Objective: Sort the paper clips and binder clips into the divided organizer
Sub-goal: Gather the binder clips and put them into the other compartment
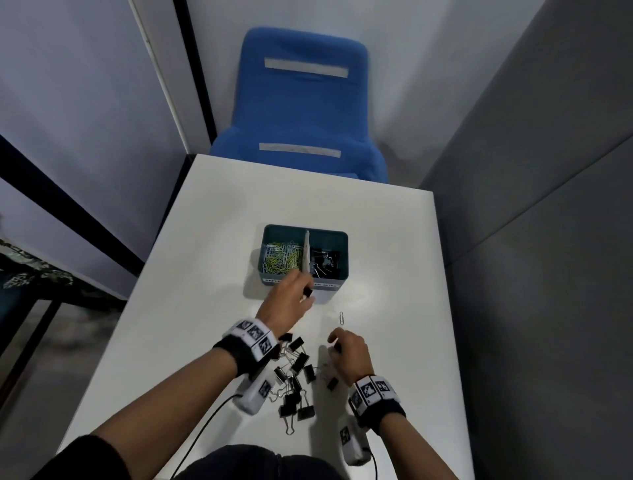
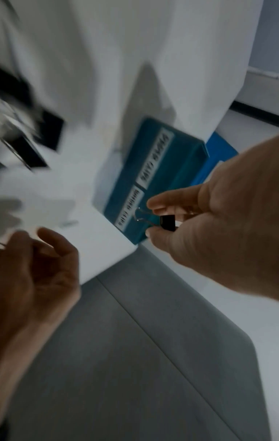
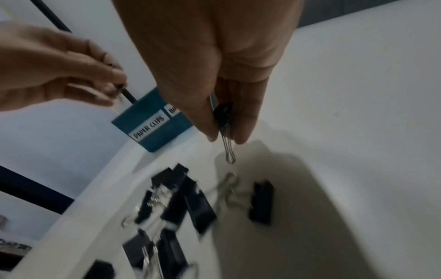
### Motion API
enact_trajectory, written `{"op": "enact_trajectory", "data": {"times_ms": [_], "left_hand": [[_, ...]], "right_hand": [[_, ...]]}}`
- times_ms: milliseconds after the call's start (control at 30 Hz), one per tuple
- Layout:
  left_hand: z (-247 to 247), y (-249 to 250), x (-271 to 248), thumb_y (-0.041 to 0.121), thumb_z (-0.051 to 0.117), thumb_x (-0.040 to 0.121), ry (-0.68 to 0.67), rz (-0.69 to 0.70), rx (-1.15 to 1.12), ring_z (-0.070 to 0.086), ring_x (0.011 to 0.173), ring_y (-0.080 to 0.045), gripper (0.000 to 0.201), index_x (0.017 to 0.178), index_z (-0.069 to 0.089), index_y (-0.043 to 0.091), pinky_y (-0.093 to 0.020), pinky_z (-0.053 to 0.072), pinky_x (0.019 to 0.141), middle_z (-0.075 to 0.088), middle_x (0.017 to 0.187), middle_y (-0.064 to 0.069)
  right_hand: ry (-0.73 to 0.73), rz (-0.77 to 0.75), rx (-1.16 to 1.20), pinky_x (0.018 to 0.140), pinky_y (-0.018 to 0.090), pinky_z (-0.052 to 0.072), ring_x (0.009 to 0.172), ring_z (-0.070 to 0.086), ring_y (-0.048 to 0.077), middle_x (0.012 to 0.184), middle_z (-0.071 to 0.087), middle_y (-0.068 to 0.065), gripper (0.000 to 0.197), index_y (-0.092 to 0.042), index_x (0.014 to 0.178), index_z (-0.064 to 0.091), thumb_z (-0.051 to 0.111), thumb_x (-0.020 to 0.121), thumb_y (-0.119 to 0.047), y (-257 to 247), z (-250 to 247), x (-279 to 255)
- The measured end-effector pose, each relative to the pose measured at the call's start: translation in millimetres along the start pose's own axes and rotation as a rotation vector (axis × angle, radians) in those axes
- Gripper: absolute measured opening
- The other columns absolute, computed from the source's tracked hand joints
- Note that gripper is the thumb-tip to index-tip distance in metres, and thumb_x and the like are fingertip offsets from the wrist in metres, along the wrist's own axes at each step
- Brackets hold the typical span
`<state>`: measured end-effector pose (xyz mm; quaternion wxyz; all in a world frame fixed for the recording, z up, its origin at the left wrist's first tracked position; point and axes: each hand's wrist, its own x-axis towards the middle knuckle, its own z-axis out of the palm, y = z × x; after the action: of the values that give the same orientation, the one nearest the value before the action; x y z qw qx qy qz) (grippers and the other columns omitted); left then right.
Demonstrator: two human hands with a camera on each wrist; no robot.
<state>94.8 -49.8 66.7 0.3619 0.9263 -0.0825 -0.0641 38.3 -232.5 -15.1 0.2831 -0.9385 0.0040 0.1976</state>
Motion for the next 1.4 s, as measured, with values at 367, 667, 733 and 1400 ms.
{"op": "enact_trajectory", "data": {"times_ms": [367, 667, 733, 1400], "left_hand": [[7, -13, -1, 0.016, 0.056, 0.092, 0.052, 0.029, 0.081, 0.057, 0.077, -0.011, 0.007, 0.097, 0.059, 0.019, -0.020, 0.043, 0.063, 0.054, 0.097, 0.007], [42, -87, -116, 0.056, 0.054, 0.085, -0.320, -0.169, 0.355, 0.048, 0.110, -0.018, 0.060, 0.133, 0.040, 0.022, -0.032, 0.046, 0.074, 0.042, 0.125, 0.003], [42, -95, -127, 0.067, 0.053, 0.080, -0.338, -0.143, 0.378, 0.047, 0.113, -0.017, 0.077, 0.141, 0.033, 0.024, -0.031, 0.047, 0.077, 0.039, 0.132, 0.003], [77, -75, -112, 0.045, 0.064, 0.081, -0.515, 0.036, 0.448, 0.043, 0.117, -0.026, 0.076, 0.144, 0.021, 0.036, -0.039, 0.049, 0.082, 0.025, 0.146, -0.004]], "right_hand": [[0.368, -0.157, 0.179, 0.073, 0.031, 0.051, 0.079, 0.061, 0.020, 0.087, 0.067, 0.005, 0.018, -0.011, 0.091, 0.066, 0.059, 0.081, 0.002, -64, -98, 60], [0.357, -0.171, 0.316, 0.083, 0.031, 0.051, 0.092, 0.060, 0.019, 0.113, 0.058, 0.006, 0.035, -0.017, 0.125, 0.052, 0.059, 0.091, -0.017, -72, -92, 72], [0.305, -0.209, 0.207, 0.079, 0.029, 0.048, 0.091, 0.059, 0.018, 0.112, 0.055, 0.005, 0.035, -0.018, 0.124, 0.052, 0.060, 0.090, -0.018, -55, -77, 55], [-0.141, -0.133, -0.210, 0.065, 0.029, 0.035, 0.099, 0.050, 0.026, 0.111, 0.047, 0.005, 0.026, -0.017, 0.108, 0.054, 0.058, 0.085, -0.029, 7, 39, -43]]}}
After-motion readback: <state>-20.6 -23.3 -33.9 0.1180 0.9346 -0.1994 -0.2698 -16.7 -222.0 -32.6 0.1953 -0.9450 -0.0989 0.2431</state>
